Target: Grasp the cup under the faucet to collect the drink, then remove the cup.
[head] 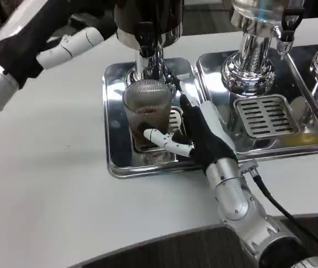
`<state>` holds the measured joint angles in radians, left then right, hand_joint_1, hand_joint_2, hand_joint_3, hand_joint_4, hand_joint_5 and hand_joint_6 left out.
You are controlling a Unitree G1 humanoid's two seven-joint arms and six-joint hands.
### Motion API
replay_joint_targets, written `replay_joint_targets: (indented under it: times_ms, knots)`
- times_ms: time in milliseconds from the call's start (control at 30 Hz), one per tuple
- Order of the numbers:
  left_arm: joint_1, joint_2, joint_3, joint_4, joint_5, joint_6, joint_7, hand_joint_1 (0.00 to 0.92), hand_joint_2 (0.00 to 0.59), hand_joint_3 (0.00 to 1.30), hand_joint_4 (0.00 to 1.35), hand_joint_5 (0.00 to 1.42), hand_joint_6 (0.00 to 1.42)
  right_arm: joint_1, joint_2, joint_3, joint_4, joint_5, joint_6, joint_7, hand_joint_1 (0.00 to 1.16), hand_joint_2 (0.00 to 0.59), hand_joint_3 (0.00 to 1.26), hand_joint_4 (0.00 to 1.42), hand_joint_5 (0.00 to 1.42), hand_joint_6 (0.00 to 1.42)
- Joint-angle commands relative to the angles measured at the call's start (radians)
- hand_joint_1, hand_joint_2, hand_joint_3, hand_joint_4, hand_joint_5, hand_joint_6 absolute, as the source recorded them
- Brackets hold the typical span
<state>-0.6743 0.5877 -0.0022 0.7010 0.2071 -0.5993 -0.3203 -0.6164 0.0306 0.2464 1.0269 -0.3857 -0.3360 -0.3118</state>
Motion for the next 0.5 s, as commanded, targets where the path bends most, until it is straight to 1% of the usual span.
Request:
replay_joint_targets:
  times_ms: [33,167,367,400,500]
  knots:
    - [0.012,0.024,-0.011,0.010,0.027,0.008,0.023,0.000,0.057,0.27,0.21,0.21,0.40,-0.012,0.013,0.002,0.021,0.005,-0.010,0.001,0.58,0.174,0.00,0.00,0.02,0.16]
    - [0.022,0.031,-0.017,0.020,0.037,0.011,0.029,0.000,0.057,0.26,0.20,0.19,0.37,-0.012,0.015,-0.002,0.024,0.015,-0.022,0.014,0.58,0.174,0.00,0.00,0.02,0.16]
    - [0.044,0.037,-0.020,0.038,0.054,0.020,0.045,0.000,0.057,0.26,0.19,0.18,0.37,-0.013,0.018,0.002,0.023,0.016,-0.036,0.001,0.57,0.178,0.00,0.00,0.02,0.16]
    - [0.048,0.039,-0.020,0.038,0.056,0.021,0.047,0.000,0.058,0.26,0.19,0.17,0.37,-0.014,0.018,0.001,0.025,0.019,-0.040,0.007,0.55,0.184,0.00,0.00,0.02,0.16]
    - [0.070,0.050,-0.018,0.051,0.055,0.025,0.047,0.000,0.062,0.25,0.19,0.17,0.37,-0.015,0.020,0.000,0.023,0.026,-0.054,0.017,0.55,0.184,0.00,0.00,0.02,0.16]
